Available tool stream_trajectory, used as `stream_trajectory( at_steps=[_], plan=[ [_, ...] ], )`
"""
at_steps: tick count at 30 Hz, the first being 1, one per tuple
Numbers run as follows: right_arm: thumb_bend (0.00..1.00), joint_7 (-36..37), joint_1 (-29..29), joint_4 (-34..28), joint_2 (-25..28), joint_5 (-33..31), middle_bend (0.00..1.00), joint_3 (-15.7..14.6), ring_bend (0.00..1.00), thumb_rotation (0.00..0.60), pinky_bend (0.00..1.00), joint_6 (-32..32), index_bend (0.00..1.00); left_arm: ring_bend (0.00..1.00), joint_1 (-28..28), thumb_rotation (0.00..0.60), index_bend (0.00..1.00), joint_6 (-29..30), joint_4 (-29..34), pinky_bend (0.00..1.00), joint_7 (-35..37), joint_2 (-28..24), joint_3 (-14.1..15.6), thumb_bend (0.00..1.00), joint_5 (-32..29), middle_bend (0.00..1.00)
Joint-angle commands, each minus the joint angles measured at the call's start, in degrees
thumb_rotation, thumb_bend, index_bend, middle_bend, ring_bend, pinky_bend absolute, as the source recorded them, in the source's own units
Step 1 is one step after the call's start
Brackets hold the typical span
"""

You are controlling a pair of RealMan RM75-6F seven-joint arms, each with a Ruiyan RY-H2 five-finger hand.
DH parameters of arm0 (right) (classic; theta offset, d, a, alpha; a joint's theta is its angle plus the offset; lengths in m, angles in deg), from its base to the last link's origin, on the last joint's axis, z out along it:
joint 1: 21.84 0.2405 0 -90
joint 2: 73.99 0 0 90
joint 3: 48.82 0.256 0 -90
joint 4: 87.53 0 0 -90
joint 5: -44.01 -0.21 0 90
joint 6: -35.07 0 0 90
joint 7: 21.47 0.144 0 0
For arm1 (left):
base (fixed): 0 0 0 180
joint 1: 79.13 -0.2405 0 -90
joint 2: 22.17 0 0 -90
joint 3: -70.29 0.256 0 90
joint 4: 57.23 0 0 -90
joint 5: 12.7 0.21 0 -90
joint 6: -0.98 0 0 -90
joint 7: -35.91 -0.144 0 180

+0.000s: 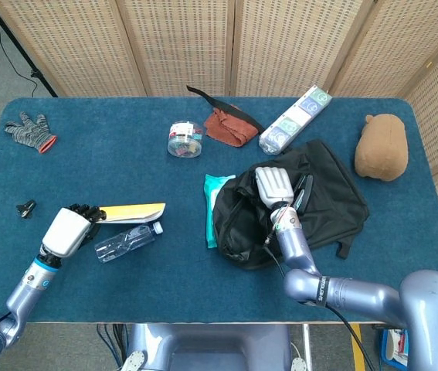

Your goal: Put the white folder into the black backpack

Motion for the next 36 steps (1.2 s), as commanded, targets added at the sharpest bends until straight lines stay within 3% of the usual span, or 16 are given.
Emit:
stream_trajectory(
  at_steps=[1,11,18,25,32,36],
  plan=[
    [0.74,0.28,-0.42,0.11,0.12,0.94,0.65,0.08,0.72,0.600,0.86,-0.04,0.64,0.60,0.00,0.600,0.82,0.01,-0.01,0.71,0.02,-0.03,-0.02,0.64,-0.03,0.64],
    [0.74,5.23,-3.55,-0.99,2.83,11.72,0.65,0.85,0.72,0.600,0.86,2.97,0.64,0.60,1.32,0.600,0.83,2.06,0.80,0.71,-0.28,-0.10,-1.99,0.64,-1.03,0.65],
    [0.74,5.04,-5.27,-6.47,7.18,11.13,0.65,3.45,0.73,0.600,0.86,4.62,0.64,0.60,5.03,0.600,0.83,5.07,4.08,0.71,-6.06,-1.74,-3.85,0.64,-0.47,0.66],
    [0.74,0.56,-3.82,-12.48,8.78,4.44,0.65,6.81,0.73,0.600,0.86,6.18,0.64,0.61,11.82,0.600,0.84,6.22,13.76,0.71,-20.98,-5.31,-4.87,0.63,3.17,0.66],
    [0.74,-4.02,-1.16,-14.28,8.31,-0.86,0.65,8.83,0.73,0.600,0.86,7.95,0.64,0.61,16.88,0.600,0.84,-1.06,28.29,0.71,-39.04,-8.98,-6.08,0.63,4.61,0.67],
    [0.74,-6.01,0.04,-15.11,7.87,-3.07,0.66,9.59,0.73,0.600,0.88,9.51,0.64,0.62,18.85,0.600,0.84,-4.85,33.62,0.71,-47.80,-8.37,-7.96,0.63,3.85,0.67]
  ],
)
